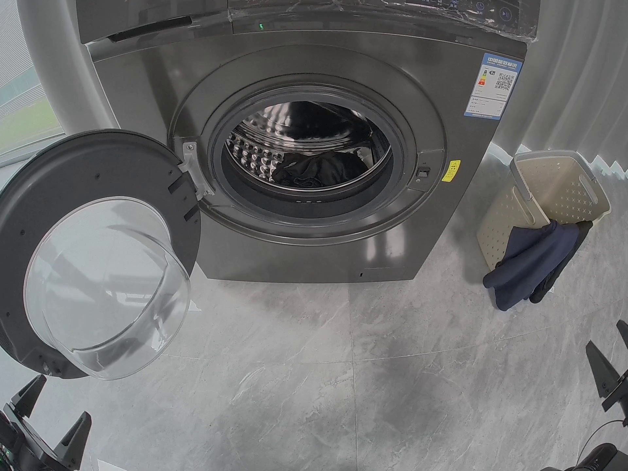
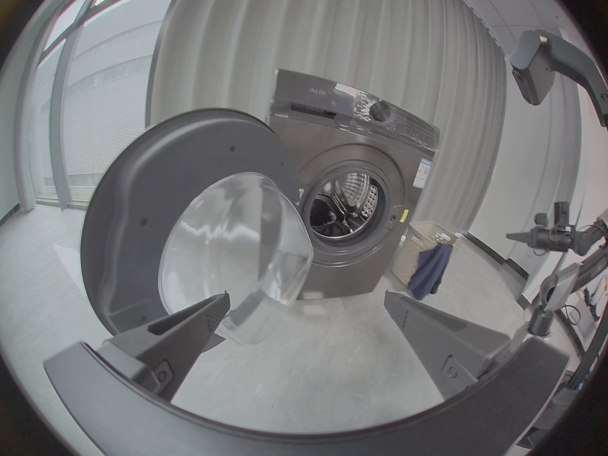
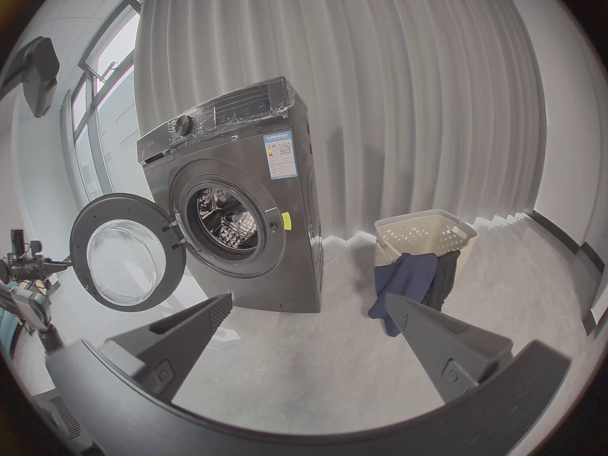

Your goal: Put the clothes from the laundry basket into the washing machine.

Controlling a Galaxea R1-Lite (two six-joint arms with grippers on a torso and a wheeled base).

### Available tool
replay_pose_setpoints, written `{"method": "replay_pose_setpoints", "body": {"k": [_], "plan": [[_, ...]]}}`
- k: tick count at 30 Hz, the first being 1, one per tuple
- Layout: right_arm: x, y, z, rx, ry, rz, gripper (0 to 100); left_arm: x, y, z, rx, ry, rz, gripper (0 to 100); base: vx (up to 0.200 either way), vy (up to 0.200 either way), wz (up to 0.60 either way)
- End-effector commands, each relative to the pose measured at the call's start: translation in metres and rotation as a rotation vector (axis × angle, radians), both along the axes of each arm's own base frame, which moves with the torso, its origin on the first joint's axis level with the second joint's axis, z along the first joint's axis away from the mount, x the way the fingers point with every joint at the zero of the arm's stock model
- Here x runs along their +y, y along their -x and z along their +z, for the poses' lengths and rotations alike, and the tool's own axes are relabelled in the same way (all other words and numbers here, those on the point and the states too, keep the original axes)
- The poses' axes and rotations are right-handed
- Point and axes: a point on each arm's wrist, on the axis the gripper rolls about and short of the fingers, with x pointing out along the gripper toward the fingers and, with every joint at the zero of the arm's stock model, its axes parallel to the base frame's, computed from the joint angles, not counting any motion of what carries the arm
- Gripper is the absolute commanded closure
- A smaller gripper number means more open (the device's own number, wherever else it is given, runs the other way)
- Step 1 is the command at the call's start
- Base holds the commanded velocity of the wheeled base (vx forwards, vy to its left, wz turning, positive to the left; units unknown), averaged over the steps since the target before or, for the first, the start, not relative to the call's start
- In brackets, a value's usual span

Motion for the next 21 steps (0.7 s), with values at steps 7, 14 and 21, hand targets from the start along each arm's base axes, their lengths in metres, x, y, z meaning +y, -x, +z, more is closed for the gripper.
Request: {"method": "replay_pose_setpoints", "body": {"k": [7,14,21], "plan": [[-0.006,0.041,-0.053,0.07,-0.005,-0.088,0,0.001,0.01,-0.011,-0.044,0.011,0.13,0,0.0,0.0,0.0],[-0.004,0.047,-0.058,0.042,0.024,-0.191,0,-0.003,0.017,-0.028,0.005,-0.084,0.304,0,0.0,0.0,0.0],[-0.004,0.046,-0.059,0.039,0.019,-0.191,0,-0.002,0.017,-0.028,0.014,-0.063,0.274,0,0.0,0.0,0.0]]}}
